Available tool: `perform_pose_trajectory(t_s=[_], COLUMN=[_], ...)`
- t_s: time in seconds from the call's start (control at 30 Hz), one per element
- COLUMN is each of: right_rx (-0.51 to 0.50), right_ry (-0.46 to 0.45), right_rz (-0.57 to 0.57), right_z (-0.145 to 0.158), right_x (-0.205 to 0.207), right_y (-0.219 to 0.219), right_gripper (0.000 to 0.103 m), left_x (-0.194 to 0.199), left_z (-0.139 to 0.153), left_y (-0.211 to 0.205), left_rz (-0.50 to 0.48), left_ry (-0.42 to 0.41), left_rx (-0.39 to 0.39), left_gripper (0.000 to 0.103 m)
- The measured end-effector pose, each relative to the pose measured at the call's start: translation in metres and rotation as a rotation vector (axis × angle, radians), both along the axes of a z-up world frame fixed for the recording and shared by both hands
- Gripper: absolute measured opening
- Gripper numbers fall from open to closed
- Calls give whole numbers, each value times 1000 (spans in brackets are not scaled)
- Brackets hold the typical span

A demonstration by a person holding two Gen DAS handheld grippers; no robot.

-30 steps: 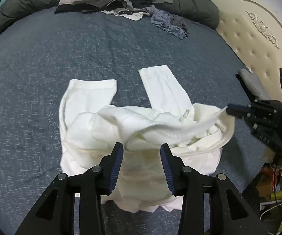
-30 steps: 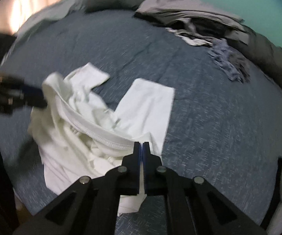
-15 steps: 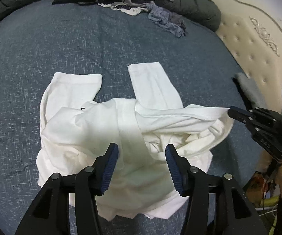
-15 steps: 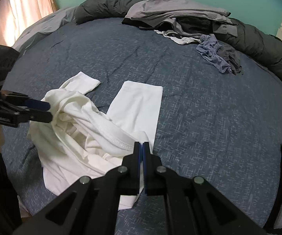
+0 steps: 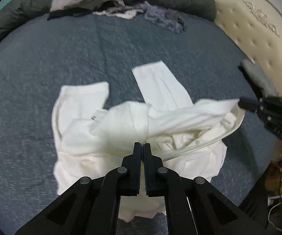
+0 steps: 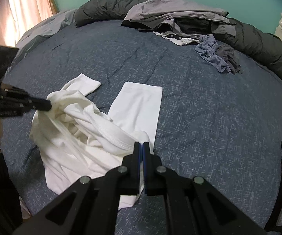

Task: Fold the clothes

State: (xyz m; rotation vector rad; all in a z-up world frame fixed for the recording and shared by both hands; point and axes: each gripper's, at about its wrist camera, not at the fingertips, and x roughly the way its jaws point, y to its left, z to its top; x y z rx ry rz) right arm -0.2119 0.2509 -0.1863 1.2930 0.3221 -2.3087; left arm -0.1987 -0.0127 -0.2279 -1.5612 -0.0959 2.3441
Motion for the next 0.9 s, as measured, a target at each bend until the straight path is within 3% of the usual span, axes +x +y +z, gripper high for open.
perform_pose_trajectory(t_s=[0.33,0.43,0.53,0.63,0.77,0.9], right_rx=[-75,-83,-74,-41,-22,-25], right_ry=[-10,-37,-80,-96,-107,-115], right_rz=[65,86,104,135,139,124], right_z=[10,6,-4,-14,-21,-23], right_x=[17,20,22,27,30,28], right_y=[-11,-19,-29,-37,-37,-32], right_gripper=[2,2,2,2,2,2], left_x=[17,23,24,26,28,22], left_z=[58,54,27,7,3,7], left_y=[-50,-65,-74,-80,-82,-79], left_rz=[87,115,127,144,159,156], left_ry=[146,119,11,-34,-25,-4], left_rx=[56,67,79,60,68,62], left_gripper=[3,3,3,5,25,35])
